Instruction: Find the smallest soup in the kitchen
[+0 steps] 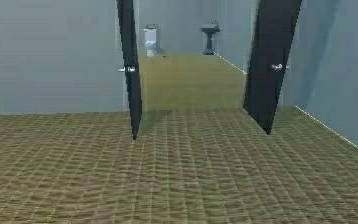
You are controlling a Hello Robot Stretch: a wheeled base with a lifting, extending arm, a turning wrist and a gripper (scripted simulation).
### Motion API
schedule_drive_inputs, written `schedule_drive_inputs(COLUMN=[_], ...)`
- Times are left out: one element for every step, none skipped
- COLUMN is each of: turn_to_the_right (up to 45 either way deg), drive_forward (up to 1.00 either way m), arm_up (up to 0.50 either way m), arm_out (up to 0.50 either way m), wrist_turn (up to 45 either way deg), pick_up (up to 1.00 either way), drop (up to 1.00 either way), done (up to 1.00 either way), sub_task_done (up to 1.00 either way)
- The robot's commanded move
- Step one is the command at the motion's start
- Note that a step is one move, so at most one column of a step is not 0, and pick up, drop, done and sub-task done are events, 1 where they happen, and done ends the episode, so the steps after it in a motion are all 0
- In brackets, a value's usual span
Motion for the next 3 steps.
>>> schedule_drive_inputs(turn_to_the_right=[-39.0,0.0,-45.0], drive_forward=[0.00,0.75,0.00], arm_up=[0.00,0.00,0.00], arm_out=[0.00,0.00,0.00], wrist_turn=[0.0,0.0,0.0], pick_up=[0.00,0.00,0.00], drop=[0.00,0.00,0.00], done=[0.00,0.00,0.00], sub_task_done=[0.00,0.00,0.00])
